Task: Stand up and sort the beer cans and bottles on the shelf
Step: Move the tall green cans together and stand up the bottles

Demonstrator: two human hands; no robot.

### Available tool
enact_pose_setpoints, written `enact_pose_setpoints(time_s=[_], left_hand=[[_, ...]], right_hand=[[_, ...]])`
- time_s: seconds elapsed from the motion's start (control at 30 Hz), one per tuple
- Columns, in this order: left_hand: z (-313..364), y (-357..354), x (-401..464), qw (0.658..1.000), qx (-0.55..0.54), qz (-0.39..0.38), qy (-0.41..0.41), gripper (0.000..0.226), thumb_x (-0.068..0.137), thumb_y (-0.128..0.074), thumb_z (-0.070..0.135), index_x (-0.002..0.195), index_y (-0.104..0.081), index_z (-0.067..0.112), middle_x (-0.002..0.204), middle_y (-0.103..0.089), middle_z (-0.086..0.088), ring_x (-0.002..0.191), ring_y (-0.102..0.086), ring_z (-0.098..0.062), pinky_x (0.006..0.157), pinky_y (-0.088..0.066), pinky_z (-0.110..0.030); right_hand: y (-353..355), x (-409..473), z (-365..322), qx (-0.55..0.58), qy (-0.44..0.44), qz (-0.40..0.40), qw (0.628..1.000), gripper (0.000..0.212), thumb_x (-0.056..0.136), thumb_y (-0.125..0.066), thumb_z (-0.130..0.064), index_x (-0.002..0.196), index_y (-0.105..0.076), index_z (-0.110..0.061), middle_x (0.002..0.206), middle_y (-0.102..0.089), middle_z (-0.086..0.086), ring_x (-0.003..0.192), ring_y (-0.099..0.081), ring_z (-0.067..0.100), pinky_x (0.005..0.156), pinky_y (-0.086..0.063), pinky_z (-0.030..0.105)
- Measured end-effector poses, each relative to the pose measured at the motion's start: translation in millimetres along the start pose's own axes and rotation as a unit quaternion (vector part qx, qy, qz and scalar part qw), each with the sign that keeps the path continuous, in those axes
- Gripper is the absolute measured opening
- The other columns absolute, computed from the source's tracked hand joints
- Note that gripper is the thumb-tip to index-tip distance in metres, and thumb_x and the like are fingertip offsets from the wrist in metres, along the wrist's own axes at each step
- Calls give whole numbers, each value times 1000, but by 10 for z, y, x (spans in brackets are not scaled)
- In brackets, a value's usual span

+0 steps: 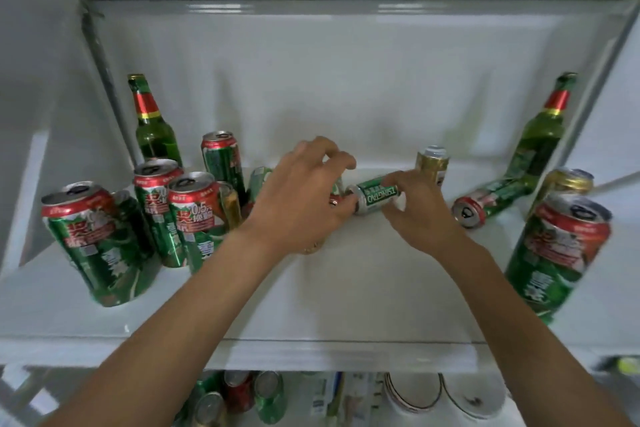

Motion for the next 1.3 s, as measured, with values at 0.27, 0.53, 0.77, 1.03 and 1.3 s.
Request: enact_pose_setpoints(time_s=[0.27,0.53,0.77,1.03,1.3], left_hand=[[-136,-805,621,954,112,-264,91,46,87,-71,37,126,-61,15,117,-61,-12,101,-65,-32,74,-48,-38],[-408,-1111,714,910,85,-362,185,73,74,-83,48,133,-58,14,115,-61,-9,97,-64,-30,81,-56,-39],[-505,-1167,756,878,103,-415,214,56,75,-83,53,112,-64,15,97,-67,-3,85,-65,-25,85,-56,-35],[-558,-1312,755,833,98,-483,251,61,87,-70,60,124,-65,11,115,-70,-8,100,-67,-29,100,-54,-38],[-582,-1361,802,824,66,-502,255,44,97,-67,41,124,-60,8,110,-62,-10,96,-61,-27,88,-50,-35]], right_hand=[[-358,294,107,-173,-6,-150,973,78,84,-72,-24,153,-36,-21,157,-35,9,141,-37,35,112,-39,48],[-532,471,437,-165,-43,-206,964,100,78,-81,-26,158,-22,-23,163,-26,9,147,-31,37,115,-34,50],[-605,580,768,76,-144,-151,975,86,87,-56,7,161,-22,-18,161,-30,13,147,-35,33,120,-34,43],[-721,669,968,152,-301,-129,933,73,99,-36,-62,136,-57,-3,135,-61,16,122,-57,34,97,-40,36],[-750,832,1044,178,-360,-127,907,86,79,-70,-68,131,-55,-1,121,-67,11,108,-64,26,97,-54,36]])
Point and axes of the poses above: each hand's wrist, its own x-axis towards the middle knuckle, its own y-axis out of the back of the hand, z = x × y, the point moved 6 cm from there along x, towards the middle knuckle
